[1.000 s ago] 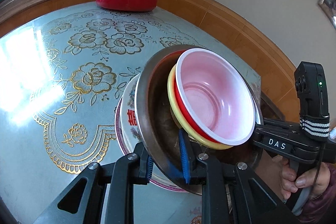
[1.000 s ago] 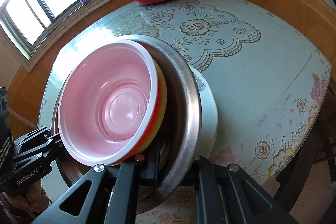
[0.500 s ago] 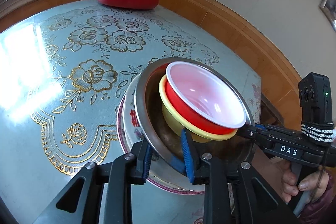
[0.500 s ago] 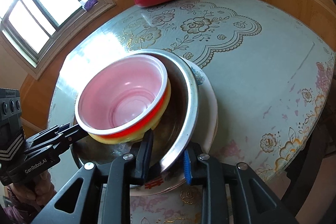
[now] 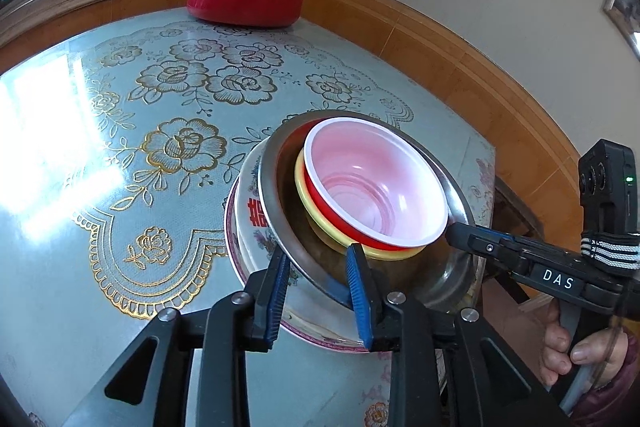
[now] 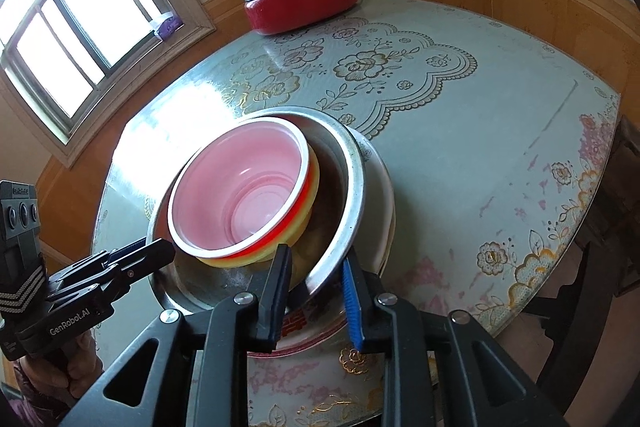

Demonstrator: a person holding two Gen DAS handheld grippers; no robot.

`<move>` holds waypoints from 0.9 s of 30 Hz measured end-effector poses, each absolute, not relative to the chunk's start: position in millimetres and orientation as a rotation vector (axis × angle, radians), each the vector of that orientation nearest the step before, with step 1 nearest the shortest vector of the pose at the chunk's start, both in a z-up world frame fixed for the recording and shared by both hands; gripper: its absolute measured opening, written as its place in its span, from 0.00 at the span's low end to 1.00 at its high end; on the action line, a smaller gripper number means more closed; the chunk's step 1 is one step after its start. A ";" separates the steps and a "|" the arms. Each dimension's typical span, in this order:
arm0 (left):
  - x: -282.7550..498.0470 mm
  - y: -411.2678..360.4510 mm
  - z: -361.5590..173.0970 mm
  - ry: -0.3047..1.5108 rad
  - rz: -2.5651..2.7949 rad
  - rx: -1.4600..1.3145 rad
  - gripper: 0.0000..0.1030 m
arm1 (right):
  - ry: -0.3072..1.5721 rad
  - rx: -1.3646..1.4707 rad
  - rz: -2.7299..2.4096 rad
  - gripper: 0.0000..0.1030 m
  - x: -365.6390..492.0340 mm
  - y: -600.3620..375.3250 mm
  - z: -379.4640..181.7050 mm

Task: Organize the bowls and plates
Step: 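Lower the steel basin onto the white plate stack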

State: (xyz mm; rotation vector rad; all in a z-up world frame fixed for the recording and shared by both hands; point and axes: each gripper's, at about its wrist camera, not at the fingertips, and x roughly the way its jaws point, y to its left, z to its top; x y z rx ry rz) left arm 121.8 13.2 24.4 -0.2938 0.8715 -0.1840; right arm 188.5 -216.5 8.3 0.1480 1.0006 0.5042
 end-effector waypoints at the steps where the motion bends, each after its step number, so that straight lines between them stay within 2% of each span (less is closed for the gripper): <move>1: 120.4 13.1 24.7 0.869 -0.183 -0.294 0.28 | 0.997 0.148 0.501 0.23 187.2 -216.1 8.0; 17: 110.8 6.7 30.7 0.824 -0.129 -0.213 0.30 | 1.011 0.135 0.499 0.25 185.8 -218.6 11.9; 27: 108.5 8.9 33.9 0.810 -0.130 -0.210 0.30 | 0.905 0.104 0.456 0.25 193.7 -228.7 41.7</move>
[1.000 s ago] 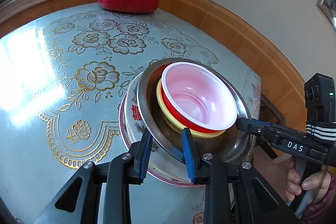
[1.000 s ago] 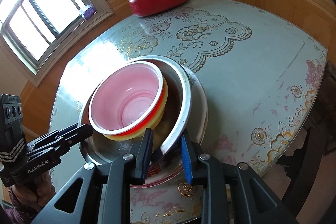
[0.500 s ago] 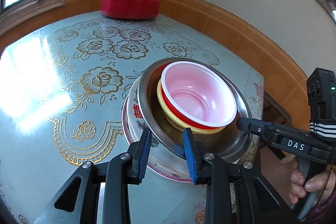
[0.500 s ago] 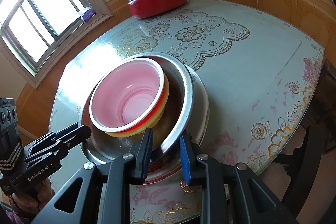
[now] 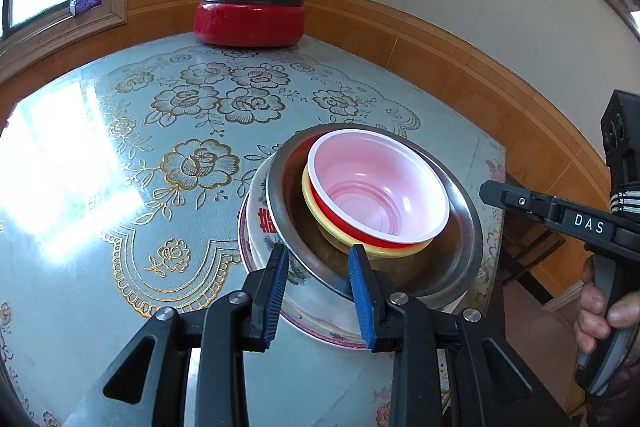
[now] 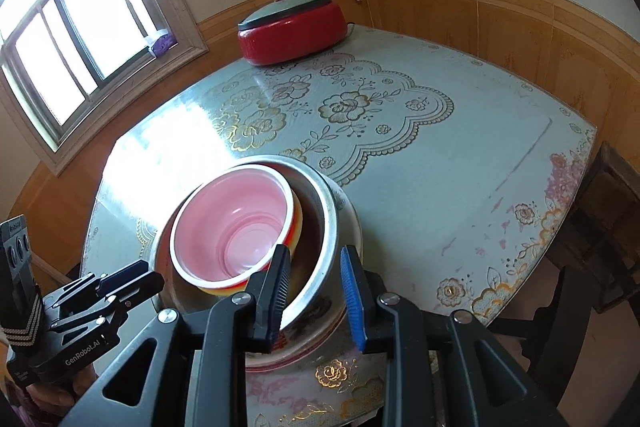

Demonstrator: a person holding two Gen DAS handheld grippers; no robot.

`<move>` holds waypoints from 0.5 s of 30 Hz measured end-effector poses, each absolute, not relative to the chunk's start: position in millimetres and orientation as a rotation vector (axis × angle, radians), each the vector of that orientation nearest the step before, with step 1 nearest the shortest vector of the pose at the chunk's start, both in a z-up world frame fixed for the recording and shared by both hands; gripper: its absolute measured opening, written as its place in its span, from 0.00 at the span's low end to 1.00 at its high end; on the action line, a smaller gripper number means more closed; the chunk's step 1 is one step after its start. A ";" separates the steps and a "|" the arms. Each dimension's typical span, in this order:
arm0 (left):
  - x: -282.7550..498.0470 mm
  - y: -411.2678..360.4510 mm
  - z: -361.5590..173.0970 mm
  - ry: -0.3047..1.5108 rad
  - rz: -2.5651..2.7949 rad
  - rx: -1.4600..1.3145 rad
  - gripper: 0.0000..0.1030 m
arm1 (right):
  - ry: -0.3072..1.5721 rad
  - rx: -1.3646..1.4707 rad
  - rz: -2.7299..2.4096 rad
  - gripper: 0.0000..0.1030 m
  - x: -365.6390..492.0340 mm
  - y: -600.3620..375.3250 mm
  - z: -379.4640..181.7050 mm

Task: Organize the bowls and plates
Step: 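Lower the steel basin onto the white plate stack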

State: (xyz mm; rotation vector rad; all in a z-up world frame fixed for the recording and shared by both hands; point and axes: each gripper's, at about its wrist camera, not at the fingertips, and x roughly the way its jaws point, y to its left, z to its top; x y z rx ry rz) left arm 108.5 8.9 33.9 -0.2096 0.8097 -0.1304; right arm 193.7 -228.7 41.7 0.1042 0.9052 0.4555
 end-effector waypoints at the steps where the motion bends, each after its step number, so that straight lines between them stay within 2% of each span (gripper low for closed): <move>1: 108.0 9.9 34.8 0.805 -0.127 -0.212 0.30 | 0.902 0.101 0.462 0.25 196.0 -226.0 43.1; 15: 127.2 38.5 53.3 0.738 -0.050 -0.241 0.30 | 0.913 0.077 0.522 0.25 227.6 -186.0 36.6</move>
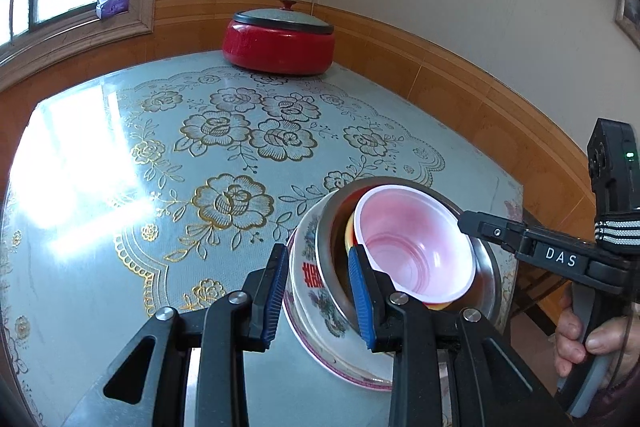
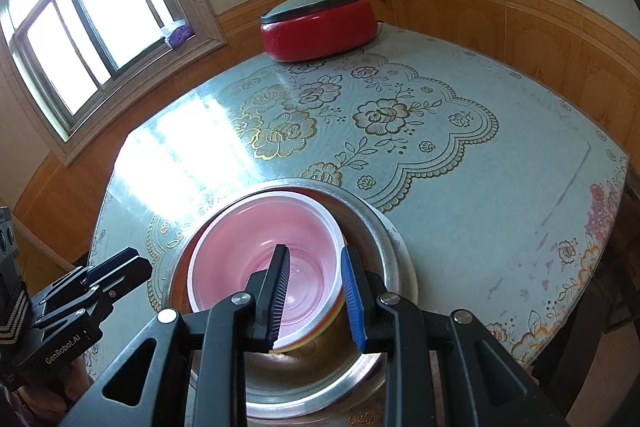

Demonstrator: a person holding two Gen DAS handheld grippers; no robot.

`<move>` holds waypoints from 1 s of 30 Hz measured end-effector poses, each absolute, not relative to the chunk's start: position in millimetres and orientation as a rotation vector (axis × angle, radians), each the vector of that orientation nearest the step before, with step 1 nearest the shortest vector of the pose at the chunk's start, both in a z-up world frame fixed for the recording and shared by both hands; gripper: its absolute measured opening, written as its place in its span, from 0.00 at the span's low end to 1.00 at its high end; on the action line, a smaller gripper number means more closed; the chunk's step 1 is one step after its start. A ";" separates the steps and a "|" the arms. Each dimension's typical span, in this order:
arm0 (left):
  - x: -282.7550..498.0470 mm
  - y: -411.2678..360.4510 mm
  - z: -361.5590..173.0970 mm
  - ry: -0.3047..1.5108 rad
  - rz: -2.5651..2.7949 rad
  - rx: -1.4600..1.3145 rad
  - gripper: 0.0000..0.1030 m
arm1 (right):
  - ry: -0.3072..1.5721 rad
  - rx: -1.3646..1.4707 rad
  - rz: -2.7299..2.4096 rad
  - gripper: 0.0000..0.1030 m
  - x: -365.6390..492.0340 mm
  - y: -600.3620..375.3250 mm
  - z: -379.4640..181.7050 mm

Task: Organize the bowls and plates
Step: 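Lower the steel basin onto the white plate stack, then open the right gripper and release the steel basin rim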

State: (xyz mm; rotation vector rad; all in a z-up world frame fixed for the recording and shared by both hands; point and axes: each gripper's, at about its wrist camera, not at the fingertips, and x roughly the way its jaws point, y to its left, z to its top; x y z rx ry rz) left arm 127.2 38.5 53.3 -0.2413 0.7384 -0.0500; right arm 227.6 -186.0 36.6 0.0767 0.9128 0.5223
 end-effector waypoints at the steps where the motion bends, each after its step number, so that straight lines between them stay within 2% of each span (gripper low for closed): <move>1: 131.5 36.5 54.8 0.738 -0.054 -0.231 0.30 | 0.911 0.073 0.518 0.25 229.1 -185.1 35.9; 8: 155.8 9.1 47.2 0.787 -0.104 -0.129 0.30 | 0.939 -0.004 0.521 0.25 232.6 -176.8 19.8; 15: 151.3 -5.0 31.7 0.828 -0.146 -0.105 0.30 | 0.919 -0.039 0.545 0.19 216.2 -178.1 16.9; 26: 140.5 -15.1 30.4 0.836 -0.189 -0.117 0.30 | 0.940 0.001 0.523 0.19 206.0 -190.3 17.2; 30: 138.4 -14.9 31.6 0.834 -0.196 -0.133 0.33 | 0.947 0.026 0.519 0.19 205.7 -193.0 17.4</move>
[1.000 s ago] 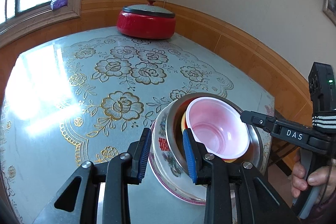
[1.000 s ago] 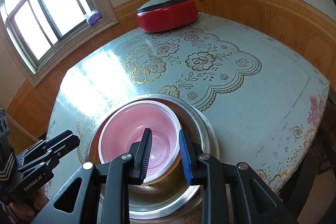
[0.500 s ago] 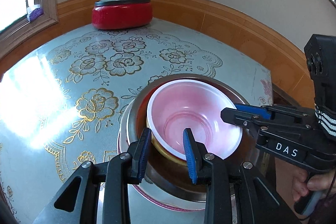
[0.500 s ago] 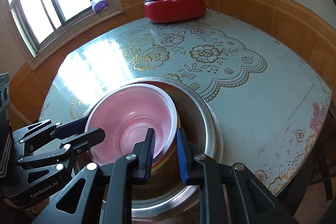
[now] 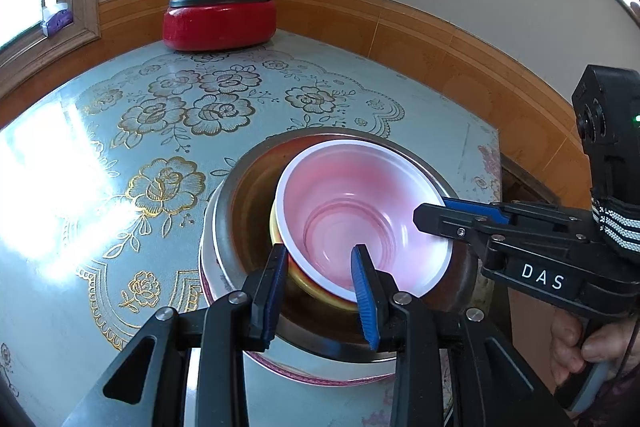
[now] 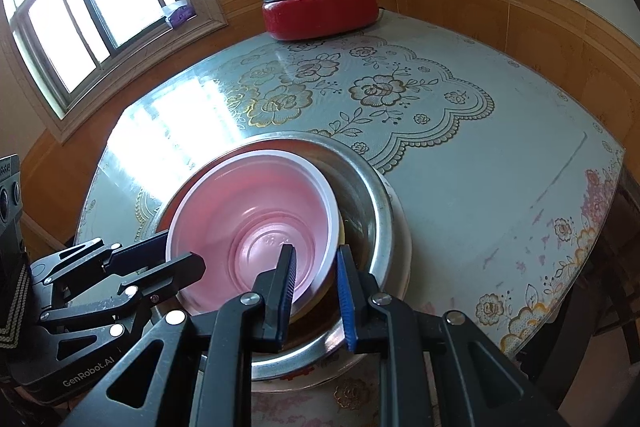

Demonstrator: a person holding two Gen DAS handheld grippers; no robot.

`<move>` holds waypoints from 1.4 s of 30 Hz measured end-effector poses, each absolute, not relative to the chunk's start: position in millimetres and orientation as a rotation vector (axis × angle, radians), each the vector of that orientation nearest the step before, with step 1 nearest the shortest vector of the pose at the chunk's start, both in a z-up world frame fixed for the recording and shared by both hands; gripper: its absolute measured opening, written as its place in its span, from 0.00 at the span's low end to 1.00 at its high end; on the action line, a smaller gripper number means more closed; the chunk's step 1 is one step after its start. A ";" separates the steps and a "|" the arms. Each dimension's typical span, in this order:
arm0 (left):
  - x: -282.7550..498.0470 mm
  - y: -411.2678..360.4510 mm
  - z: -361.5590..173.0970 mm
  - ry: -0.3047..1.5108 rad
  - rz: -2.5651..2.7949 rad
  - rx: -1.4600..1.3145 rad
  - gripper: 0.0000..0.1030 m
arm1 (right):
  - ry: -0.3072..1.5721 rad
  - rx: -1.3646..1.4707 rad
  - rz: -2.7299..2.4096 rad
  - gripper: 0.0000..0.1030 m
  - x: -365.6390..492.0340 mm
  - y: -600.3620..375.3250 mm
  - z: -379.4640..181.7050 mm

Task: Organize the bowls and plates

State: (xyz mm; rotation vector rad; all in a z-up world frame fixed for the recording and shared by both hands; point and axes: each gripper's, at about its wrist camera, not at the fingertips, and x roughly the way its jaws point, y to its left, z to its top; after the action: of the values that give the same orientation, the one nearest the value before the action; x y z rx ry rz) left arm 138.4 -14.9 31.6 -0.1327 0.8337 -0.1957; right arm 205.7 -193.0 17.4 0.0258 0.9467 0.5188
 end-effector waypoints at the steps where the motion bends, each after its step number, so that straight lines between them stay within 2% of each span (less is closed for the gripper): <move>1: 137.8 -14.3 32.5 0.832 -0.200 -0.139 0.34 | 0.948 0.037 0.520 0.20 205.6 -194.1 18.0; 7: 128.6 -7.6 45.7 0.783 -0.201 -0.175 0.44 | 0.906 0.097 0.501 0.23 202.1 -206.9 29.8; 16: 111.0 27.4 58.6 0.718 -0.140 -0.271 0.47 | 0.858 0.236 0.441 0.23 190.7 -252.0 36.1; 22: 104.3 61.5 36.1 0.767 -0.055 -0.352 0.45 | 0.941 0.322 0.443 0.23 184.7 -276.7 5.8; 28: 101.3 64.4 15.4 0.811 -0.037 -0.378 0.45 | 0.976 0.490 0.507 0.23 189.3 -281.8 -19.5; 32: 104.8 56.3 8.5 0.831 -0.049 -0.370 0.45 | 0.996 0.484 0.506 0.23 197.8 -271.3 -28.6; 34: 106.4 52.3 6.4 0.835 -0.056 -0.357 0.45 | 1.011 0.469 0.526 0.18 199.1 -263.9 -31.9; 42: 110.6 48.6 0.1 0.847 -0.079 -0.335 0.45 | 0.983 0.294 0.514 0.20 190.2 -245.9 -23.1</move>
State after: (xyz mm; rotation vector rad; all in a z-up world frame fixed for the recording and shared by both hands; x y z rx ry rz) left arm 110.6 48.6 0.1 -0.3348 0.8468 -0.0793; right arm 190.2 -245.9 -23.2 0.2936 0.9827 0.5142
